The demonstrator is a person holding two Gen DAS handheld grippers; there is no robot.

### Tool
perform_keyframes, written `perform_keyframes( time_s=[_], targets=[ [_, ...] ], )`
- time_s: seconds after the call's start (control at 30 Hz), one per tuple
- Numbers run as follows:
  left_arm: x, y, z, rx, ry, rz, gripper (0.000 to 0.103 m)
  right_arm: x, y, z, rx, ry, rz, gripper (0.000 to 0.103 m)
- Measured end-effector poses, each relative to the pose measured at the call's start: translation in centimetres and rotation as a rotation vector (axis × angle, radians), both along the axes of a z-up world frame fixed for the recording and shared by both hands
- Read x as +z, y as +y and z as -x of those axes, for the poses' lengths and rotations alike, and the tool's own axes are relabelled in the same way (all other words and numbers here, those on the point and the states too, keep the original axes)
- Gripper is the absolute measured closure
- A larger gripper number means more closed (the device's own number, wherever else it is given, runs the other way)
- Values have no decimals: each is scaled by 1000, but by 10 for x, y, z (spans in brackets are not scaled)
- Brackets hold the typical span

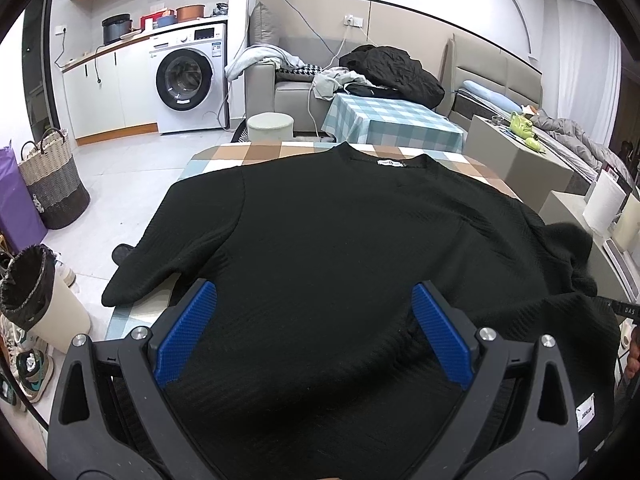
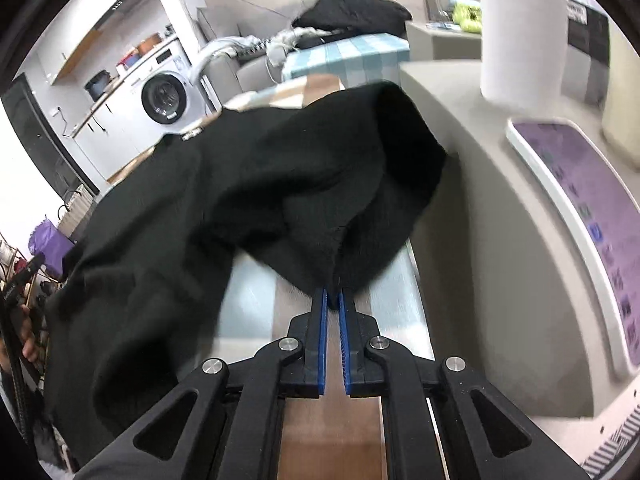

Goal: Fold small clothes

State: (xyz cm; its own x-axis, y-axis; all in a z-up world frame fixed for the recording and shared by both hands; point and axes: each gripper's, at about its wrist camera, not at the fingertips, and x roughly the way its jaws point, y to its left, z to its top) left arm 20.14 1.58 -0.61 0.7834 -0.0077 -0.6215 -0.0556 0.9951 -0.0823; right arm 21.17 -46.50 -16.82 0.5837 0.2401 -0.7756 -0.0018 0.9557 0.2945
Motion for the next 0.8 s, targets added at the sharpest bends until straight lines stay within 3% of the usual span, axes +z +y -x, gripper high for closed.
perform_keyframes(
  time_s=[0.07,0.17,0.23,0.27,0.43,0.5,0.57,0.6,0.63,0.73,0.8],
  targets=[
    [0,1,0,1,-1,2,5,-3,-6,3,-53,26,-13,84],
    [1,4,-1,3,1,12,5,-5,-16,11,-124,48,-172,70],
    [0,6,-2,2,2,24,5,-6,-11,11,-126,46,-270,51],
    [0,6,-2,2,2,28,5,-8,-8,10,-133,45,-304,47],
    [3,12,2,13,-11,32,5,-15,-11,-25,-265,82,-413,44],
    [3,18,5,28,-14,44,5,-13,-17,-38,-362,82,-394,44],
    [2,25,7,45,-15,56,5,-11,-19,-50,-444,78,-352,45],
    [2,28,8,56,-17,64,5,-10,-18,-59,-470,79,-321,53],
    [2,31,10,62,-20,71,5,-8,-17,-67,-495,90,-286,69],
    [2,40,14,78,-28,83,5,-4,-12,-79,-484,104,-234,95],
    [2,45,17,88,-34,86,5,5,-8,-82,-464,77,-211,96]
  ],
)
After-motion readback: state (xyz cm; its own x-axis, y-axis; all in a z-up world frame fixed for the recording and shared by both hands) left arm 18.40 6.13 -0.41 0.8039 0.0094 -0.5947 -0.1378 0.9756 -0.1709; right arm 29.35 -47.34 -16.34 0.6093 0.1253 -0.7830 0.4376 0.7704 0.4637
